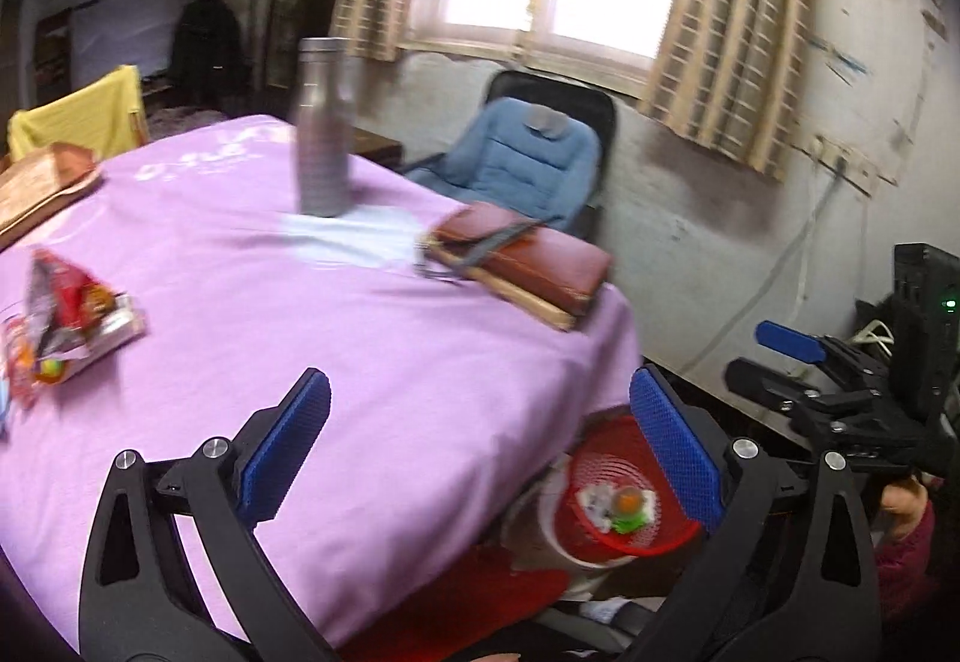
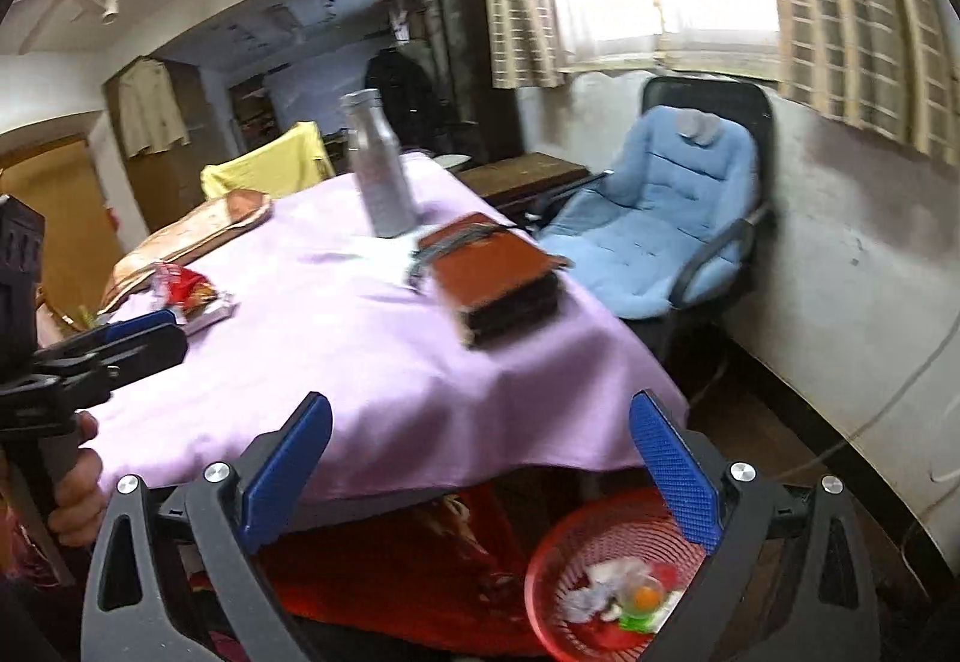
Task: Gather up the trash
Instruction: 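Return both tools to the table toward the remaining trash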
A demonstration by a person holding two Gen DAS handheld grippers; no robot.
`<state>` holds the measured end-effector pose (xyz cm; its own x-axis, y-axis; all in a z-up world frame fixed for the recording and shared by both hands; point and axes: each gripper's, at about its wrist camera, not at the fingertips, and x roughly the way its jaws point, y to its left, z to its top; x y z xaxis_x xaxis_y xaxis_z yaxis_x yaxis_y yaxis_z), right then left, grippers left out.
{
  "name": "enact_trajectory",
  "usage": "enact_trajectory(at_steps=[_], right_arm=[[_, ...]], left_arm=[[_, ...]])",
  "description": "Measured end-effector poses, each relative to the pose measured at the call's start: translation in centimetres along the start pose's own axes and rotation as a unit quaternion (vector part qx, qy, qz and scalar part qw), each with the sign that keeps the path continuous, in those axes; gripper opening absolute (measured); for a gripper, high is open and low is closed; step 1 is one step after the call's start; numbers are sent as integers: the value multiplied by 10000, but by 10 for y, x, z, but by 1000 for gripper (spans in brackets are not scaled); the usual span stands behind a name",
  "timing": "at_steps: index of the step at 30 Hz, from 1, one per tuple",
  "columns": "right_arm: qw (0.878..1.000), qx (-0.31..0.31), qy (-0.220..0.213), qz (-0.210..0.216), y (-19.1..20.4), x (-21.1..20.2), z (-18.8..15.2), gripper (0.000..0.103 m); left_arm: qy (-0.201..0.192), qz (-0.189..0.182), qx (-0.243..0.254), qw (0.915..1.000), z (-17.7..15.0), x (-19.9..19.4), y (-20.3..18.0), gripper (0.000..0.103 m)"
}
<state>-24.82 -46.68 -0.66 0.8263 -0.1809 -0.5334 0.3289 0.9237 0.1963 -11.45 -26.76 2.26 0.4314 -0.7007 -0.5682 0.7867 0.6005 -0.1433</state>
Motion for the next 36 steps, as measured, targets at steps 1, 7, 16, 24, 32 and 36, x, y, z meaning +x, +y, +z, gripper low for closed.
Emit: enact_trajectory(at_steps=[1, 7, 16, 24, 32, 36], right_arm=[[10000, -28, -3, 23, 5, 1, 2, 98], [9990, -11, 154, 424, 42, 23, 17, 98], [9942, -410, 564, 823, 112, 78, 36, 98], [9861, -742, 765, 1278, 178, 125, 50, 98], [9759, -1068, 926, 1661, 229, 157, 52, 98], [9732, -1223, 952, 1700, 241, 166, 51, 98]], left_arm=[[-28, 73, -63, 9999, -2, -4, 6, 96], [-161, 562, -441, 9973, -9, -24, 59, 96], [-174, 1387, -927, 9858, -21, -42, 139, 96], [162, 2178, -1200, 9685, -34, -60, 225, 96], [586, 2860, -2055, 9341, -59, -84, 328, 96], [680, 2723, -2200, 9343, -57, -81, 348, 96]])
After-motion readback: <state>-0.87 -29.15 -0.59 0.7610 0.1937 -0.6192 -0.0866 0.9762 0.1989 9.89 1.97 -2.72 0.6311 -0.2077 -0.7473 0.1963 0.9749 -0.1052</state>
